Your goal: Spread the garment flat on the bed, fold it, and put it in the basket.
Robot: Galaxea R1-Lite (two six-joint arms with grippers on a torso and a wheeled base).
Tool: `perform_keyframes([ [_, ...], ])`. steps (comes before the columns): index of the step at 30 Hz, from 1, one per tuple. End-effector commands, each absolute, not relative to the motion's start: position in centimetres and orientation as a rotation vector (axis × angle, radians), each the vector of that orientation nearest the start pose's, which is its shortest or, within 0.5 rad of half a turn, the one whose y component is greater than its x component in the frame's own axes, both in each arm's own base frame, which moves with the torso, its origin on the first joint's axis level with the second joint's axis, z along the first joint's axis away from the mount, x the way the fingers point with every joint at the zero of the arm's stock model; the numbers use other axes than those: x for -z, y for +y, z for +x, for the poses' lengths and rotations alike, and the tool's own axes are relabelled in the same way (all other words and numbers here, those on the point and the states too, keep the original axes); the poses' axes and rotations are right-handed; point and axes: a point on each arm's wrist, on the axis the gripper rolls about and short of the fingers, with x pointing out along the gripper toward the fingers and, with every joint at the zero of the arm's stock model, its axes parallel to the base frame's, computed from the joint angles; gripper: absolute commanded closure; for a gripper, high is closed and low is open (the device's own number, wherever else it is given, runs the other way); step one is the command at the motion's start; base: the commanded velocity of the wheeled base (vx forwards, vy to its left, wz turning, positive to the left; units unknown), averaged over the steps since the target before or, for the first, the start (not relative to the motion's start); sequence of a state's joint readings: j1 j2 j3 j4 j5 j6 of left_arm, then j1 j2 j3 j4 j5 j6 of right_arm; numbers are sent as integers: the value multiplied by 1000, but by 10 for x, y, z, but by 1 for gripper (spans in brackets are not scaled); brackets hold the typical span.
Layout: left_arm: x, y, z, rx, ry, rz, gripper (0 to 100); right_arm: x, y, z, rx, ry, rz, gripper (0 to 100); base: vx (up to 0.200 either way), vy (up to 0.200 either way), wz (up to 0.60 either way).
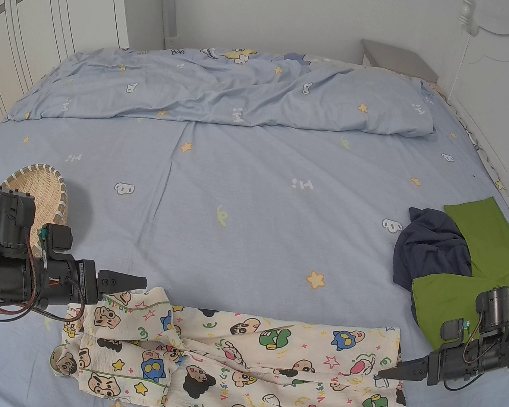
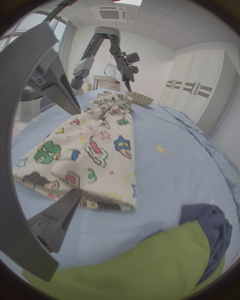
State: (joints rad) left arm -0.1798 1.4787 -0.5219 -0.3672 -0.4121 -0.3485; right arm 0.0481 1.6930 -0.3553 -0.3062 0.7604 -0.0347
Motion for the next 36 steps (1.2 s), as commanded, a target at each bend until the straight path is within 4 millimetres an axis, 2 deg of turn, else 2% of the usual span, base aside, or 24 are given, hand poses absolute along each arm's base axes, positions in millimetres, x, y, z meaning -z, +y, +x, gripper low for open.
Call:
perform_keyframes([
  [1, -152, -48, 209, 476, 654, -398, 0, -63, 7, 203, -678, 943, 362, 0, 0, 0, 0],
  [5, -161, -47, 202, 495, 614, -398, 0, -59, -2, 204, -644, 949, 378, 0, 0, 0, 0],
  [10, -164, -43, 205, 501, 619, -468, 0, -39, -6, 206, -625, 1025, 408, 0, 0, 0, 0],
  [14, -166, -38, 208, 487, 592, -491, 0, -37, -8, 207, -618, 1029, 416, 0, 0, 0, 0],
  [18, -169, -33, 209, 515, 563, -507, 0, -30, -1, 207, -654, 1069, 422, 0, 0, 0, 0],
  [24, -168, -33, 208, 517, 565, -507, 0, -33, 6, 209, -783, 1044, 493, 0, 0, 0, 0],
  [29, -168, -33, 207, 520, 566, -506, 0, -27, 9, 210, -798, 1073, 504, 0, 0, 0, 0],
  [36, -175, -33, 202, 531, 539, -500, 0, -14, 8, 223, -806, 1106, 539, 0, 0, 0, 0],
])
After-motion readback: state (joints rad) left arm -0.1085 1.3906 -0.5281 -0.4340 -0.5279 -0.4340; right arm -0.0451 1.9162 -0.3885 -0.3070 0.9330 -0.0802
